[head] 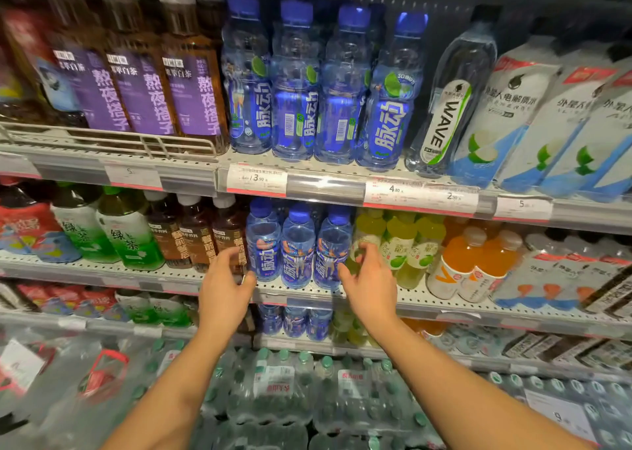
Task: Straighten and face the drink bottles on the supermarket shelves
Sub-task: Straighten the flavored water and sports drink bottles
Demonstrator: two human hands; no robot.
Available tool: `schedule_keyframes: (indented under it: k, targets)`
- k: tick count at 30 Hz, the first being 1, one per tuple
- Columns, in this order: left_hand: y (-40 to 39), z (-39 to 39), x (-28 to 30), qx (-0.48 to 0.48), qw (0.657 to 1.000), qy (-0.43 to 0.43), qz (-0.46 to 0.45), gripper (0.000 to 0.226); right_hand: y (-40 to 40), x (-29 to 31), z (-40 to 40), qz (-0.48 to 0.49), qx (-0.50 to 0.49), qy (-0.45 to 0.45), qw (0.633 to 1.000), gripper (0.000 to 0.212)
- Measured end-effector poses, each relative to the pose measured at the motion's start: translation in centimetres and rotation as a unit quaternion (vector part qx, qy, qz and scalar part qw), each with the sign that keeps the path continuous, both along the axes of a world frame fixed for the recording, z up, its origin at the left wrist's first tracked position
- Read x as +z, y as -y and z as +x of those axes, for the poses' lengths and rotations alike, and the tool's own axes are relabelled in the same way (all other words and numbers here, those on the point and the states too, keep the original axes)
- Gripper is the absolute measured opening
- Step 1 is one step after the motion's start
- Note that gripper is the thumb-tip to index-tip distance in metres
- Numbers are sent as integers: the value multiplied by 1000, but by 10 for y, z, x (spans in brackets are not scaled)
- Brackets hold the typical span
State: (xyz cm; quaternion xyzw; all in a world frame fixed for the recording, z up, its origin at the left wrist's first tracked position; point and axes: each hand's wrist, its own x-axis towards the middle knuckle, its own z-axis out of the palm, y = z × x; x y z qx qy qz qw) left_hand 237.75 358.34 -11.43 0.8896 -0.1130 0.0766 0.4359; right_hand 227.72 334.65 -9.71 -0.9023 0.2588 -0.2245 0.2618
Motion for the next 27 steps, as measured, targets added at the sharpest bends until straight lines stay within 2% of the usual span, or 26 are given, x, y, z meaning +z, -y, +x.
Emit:
schedule_keyframes:
  k: [5,12,16,19,23,27]
  targets:
    - [27,16,-7,3,999,-42,19,79,-10,10,20,-20,-25,-123,992,65]
    - [63,13,-14,59,997,-55,16,109,-15,25,22,-32,-39,-141,989,65]
    - [70,9,-15,69,996,-53,-4,114,-15,24,20,-82,-24,-113,990,74]
    - [72,10,-17,69,997,-45,-17,116,-12,32,26,-135,-7,-121,983,70]
    - [76,9,-19,69,996,-43,-25,116,-6,44,35,-124,10,-161,979,67]
    - [79,11,-19,75,996,-49,-19,117,-5,49,38,-101,15,-166,981,64]
